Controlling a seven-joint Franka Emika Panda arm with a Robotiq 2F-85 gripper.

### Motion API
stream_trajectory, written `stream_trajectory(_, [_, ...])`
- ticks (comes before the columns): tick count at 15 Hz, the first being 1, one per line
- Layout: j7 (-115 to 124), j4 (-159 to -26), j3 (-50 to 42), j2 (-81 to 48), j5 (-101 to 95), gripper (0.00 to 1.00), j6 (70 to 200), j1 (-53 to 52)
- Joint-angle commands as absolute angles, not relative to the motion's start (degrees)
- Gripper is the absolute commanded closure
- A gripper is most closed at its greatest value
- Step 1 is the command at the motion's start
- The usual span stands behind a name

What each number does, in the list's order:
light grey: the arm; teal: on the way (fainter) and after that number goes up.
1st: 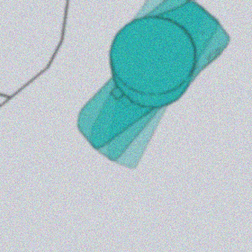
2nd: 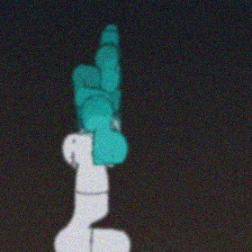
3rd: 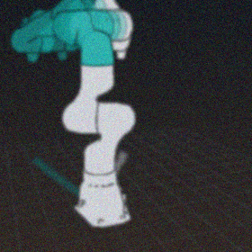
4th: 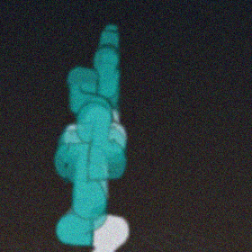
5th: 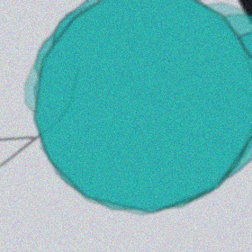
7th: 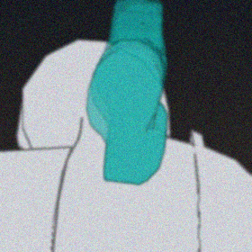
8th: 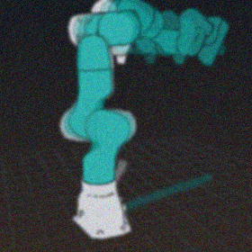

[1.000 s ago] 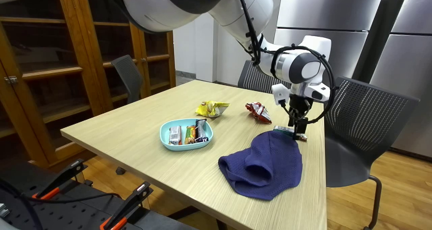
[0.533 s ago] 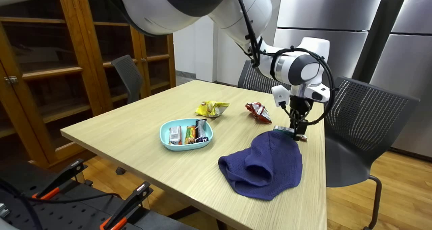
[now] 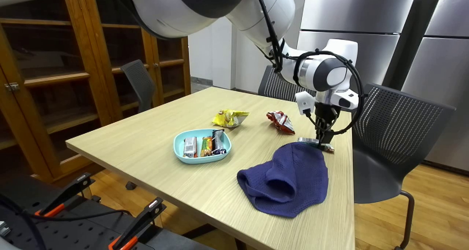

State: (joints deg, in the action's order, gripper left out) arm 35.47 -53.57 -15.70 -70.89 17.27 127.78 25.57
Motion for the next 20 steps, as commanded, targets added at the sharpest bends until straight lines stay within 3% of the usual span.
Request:
stream_trajectory(1, [34.5, -54.6, -15.9, -68.7, 17.0, 0.86, 127.9, 25.3])
stream_trajectory(9, [26.9, -64.6, -14.2, -59.2, 18.4, 0.86, 131.9, 25.0])
stream_trajectory(20, [13.2, -91.2, -12.7, -41.2, 17.4, 0.86, 141.3, 22.0])
